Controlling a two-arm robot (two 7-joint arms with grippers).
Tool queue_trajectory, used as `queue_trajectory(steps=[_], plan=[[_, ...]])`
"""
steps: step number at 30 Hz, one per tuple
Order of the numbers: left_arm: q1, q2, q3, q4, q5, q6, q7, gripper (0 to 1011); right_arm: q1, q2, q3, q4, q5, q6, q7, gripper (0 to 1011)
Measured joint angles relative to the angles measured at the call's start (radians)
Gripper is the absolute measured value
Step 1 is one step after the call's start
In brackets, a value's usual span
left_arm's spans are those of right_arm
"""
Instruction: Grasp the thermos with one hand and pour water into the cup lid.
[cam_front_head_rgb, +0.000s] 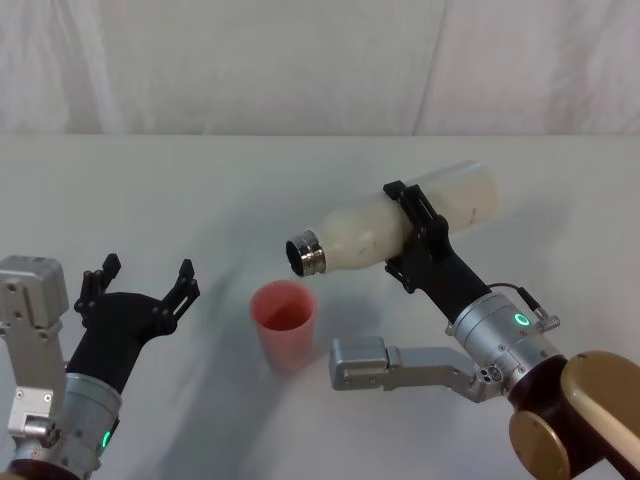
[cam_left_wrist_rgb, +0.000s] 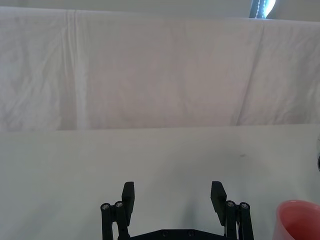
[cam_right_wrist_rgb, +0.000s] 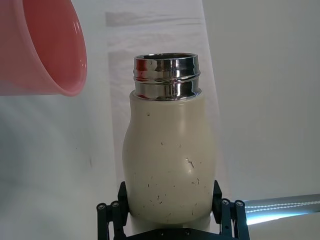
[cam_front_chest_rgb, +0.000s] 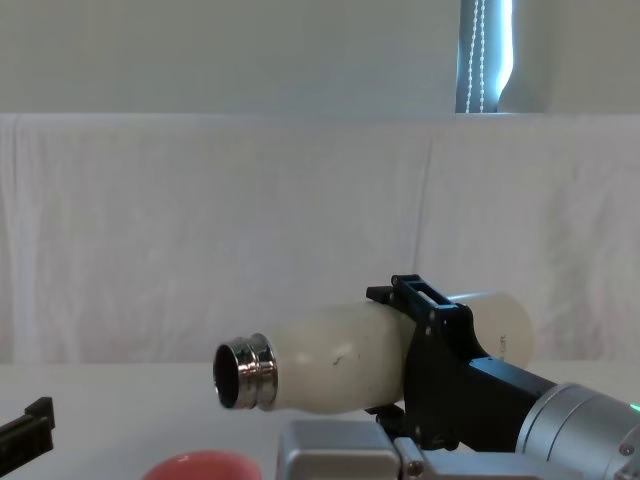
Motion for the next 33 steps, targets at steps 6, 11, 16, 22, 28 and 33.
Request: queue_trajectory(steps=[6,11,16,22,28,33], plan=[[0.0,0.0,0.0,0.0,0.0,0.0,0.0,1001,0.002,0.003,-0.003,0.0,-0.006,0.002,0.002,958],[0.0,0.0,0.0,0.0,0.0,0.0,0.0,1001,0.003,0.008,-0.004,-0.001,-0.01,0.004,0.004,958],[0.0,0.0,0.0,0.0,0.0,0.0,0.0,1001,0.003,0.01,-0.004,-0.005,-0.011,0.005,0.004,958],[0.0,0.0,0.0,0.0,0.0,0.0,0.0,1001,0.003,0.011,-0.004,-0.005,-0.013,0.005,0.004,958],[0.0,0.0,0.0,0.0,0.0,0.0,0.0,1001,0.003,0.011,-0.005,-0.005,-0.017,0.007,0.004,958],[0.0,0.0,0.0,0.0,0.0,0.0,0.0,1001,0.004,0.012,-0.008,-0.005,-0.024,0.011,0.003,958]])
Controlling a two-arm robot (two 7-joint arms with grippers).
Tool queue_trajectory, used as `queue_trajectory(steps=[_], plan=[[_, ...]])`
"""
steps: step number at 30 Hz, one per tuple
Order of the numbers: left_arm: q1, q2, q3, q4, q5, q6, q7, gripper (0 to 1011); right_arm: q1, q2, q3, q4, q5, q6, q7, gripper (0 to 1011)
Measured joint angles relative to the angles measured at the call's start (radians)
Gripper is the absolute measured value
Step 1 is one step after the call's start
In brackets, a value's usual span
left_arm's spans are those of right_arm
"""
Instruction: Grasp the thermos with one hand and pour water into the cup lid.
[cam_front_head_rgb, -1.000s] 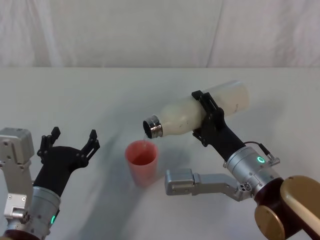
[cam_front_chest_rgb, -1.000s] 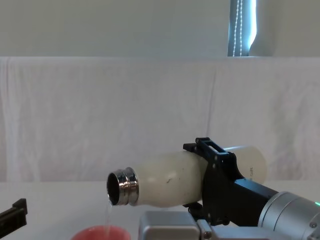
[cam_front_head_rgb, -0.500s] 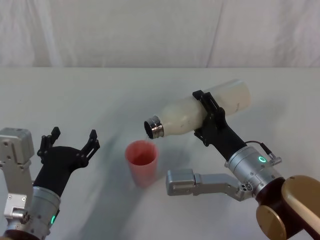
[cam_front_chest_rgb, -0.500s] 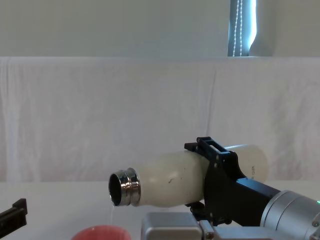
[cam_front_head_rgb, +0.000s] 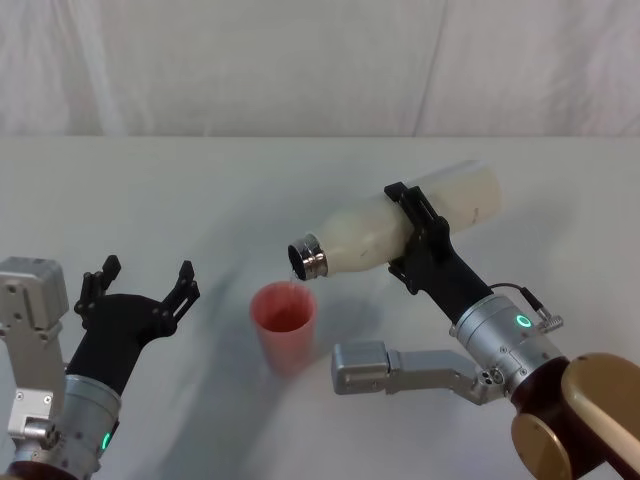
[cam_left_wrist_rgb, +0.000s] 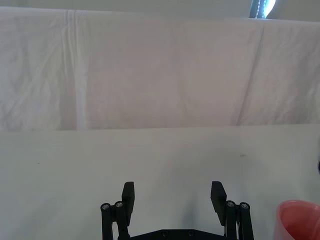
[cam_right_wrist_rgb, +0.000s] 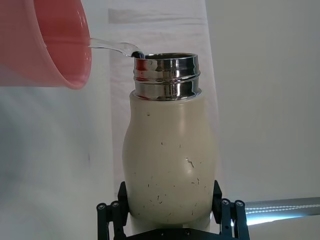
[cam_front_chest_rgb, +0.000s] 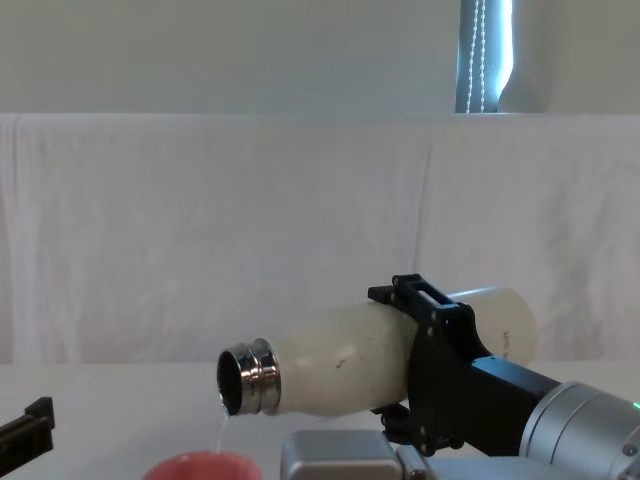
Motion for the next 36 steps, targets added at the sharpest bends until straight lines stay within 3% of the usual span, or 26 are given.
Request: queue_trajectory(steps=[36], plan=[[0.0,0.0,0.0,0.0,0.0,0.0,0.0,1001,0.0,-0.004,0.001,0.007,0.01,-0.005,-0.009,958]])
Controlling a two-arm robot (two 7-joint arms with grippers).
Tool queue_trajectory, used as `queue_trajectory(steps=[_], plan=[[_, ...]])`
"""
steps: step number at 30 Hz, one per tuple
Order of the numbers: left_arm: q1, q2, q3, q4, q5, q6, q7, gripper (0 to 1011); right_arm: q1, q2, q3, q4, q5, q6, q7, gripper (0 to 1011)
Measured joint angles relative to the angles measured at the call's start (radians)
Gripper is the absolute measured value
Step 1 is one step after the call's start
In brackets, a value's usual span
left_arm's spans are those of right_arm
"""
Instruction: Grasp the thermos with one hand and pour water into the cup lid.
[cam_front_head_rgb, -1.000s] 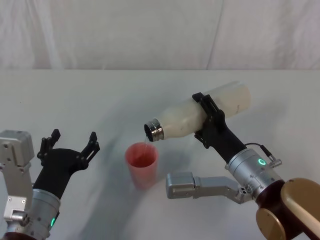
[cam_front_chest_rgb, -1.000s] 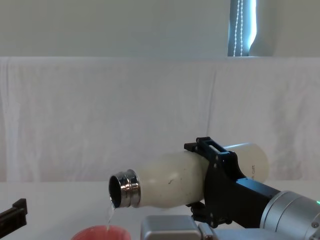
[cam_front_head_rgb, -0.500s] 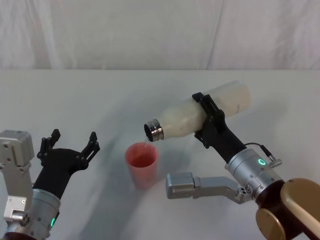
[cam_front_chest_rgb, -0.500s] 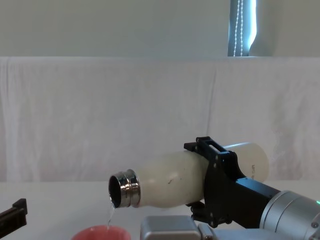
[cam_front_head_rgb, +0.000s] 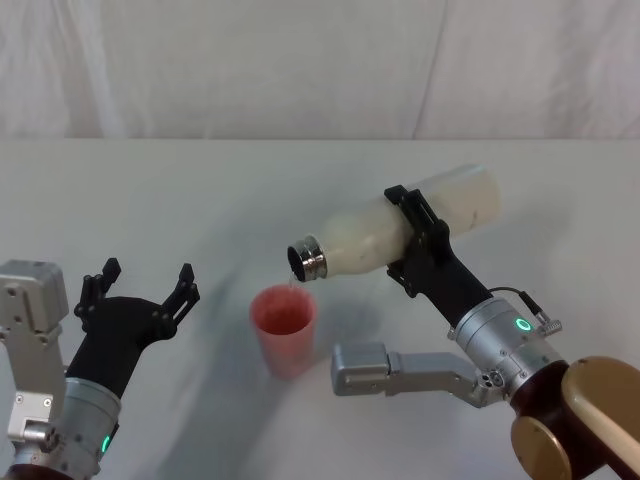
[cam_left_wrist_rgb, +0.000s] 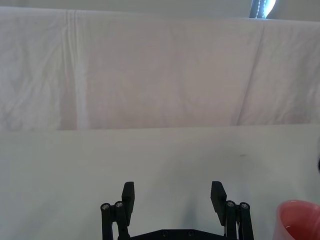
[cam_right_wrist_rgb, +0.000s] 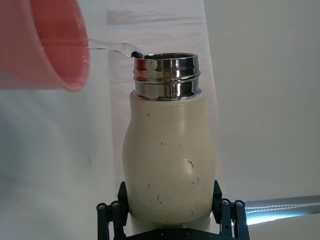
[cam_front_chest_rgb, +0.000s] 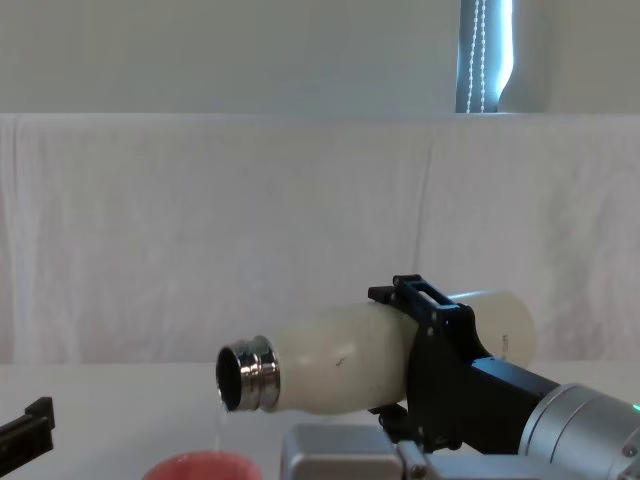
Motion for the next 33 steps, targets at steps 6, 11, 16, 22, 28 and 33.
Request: queue_trajectory(steps=[6,11,16,22,28,33], plan=[[0.0,0.0,0.0,0.0,0.0,0.0,0.0,1001,-0.019,-0.011,0.025,-0.011,0.056,-0.019,-0.006,958],[0.0,0.0,0.0,0.0,0.0,0.0,0.0,1001,-0.048,-0.026,0.063,-0.04,0.138,-0.047,-0.003,958],[0.0,0.0,0.0,0.0,0.0,0.0,0.0,1001,-0.077,-0.036,0.089,-0.071,0.198,-0.066,0.01,958],[0.0,0.0,0.0,0.0,0.0,0.0,0.0,1001,-0.114,-0.054,0.123,-0.102,0.268,-0.081,0.033,958],[0.0,0.0,0.0,0.0,0.0,0.0,0.0,1001,-0.127,-0.064,0.139,-0.103,0.286,-0.093,0.033,958],[0.0,0.0,0.0,0.0,0.0,0.0,0.0,1001,-0.135,-0.068,0.148,-0.103,0.291,-0.099,0.03,958]])
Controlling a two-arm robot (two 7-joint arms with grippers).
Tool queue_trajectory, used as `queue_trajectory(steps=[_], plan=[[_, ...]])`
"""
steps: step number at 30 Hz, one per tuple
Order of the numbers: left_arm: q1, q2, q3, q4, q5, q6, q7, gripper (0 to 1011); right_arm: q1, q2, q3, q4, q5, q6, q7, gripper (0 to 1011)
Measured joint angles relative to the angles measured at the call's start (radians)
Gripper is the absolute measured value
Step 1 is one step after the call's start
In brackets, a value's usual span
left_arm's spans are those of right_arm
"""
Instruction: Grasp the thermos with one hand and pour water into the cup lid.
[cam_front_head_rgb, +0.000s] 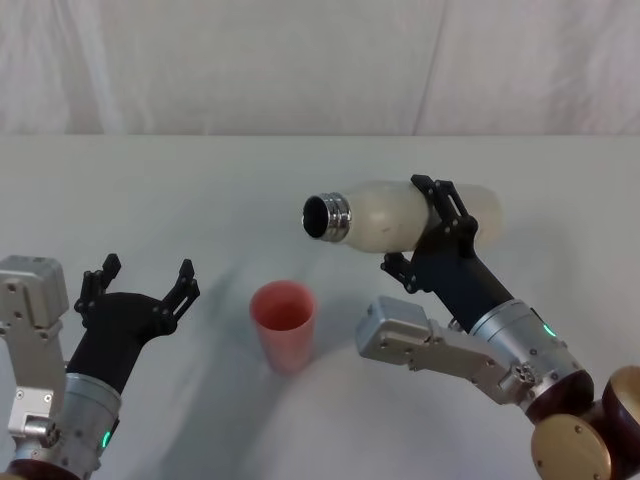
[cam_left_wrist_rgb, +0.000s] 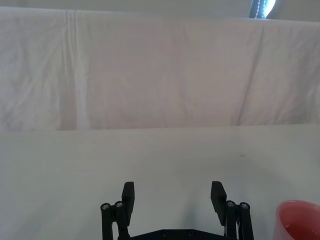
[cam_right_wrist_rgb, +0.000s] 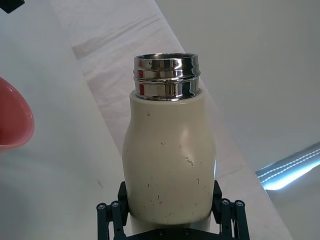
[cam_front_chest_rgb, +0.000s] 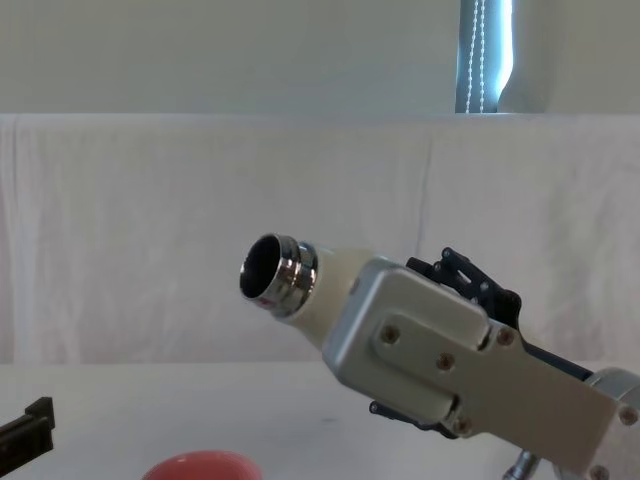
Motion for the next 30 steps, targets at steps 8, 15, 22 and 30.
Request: queue_trajectory(steps=[8,15,22,30], plan=[[0.0,0.0,0.0,0.0,0.0,0.0,0.0,1001,-0.011,-0.001,0.016,-0.007,0.009,-0.007,-0.003,958],[0.0,0.0,0.0,0.0,0.0,0.0,0.0,1001,-0.014,-0.006,0.024,-0.014,0.011,-0.014,-0.012,958],[0.0,0.0,0.0,0.0,0.0,0.0,0.0,1001,-0.015,-0.008,0.026,-0.015,0.007,-0.015,-0.015,958],[0.0,0.0,0.0,0.0,0.0,0.0,0.0,1001,-0.016,-0.01,0.028,-0.016,0.003,-0.016,-0.016,958]])
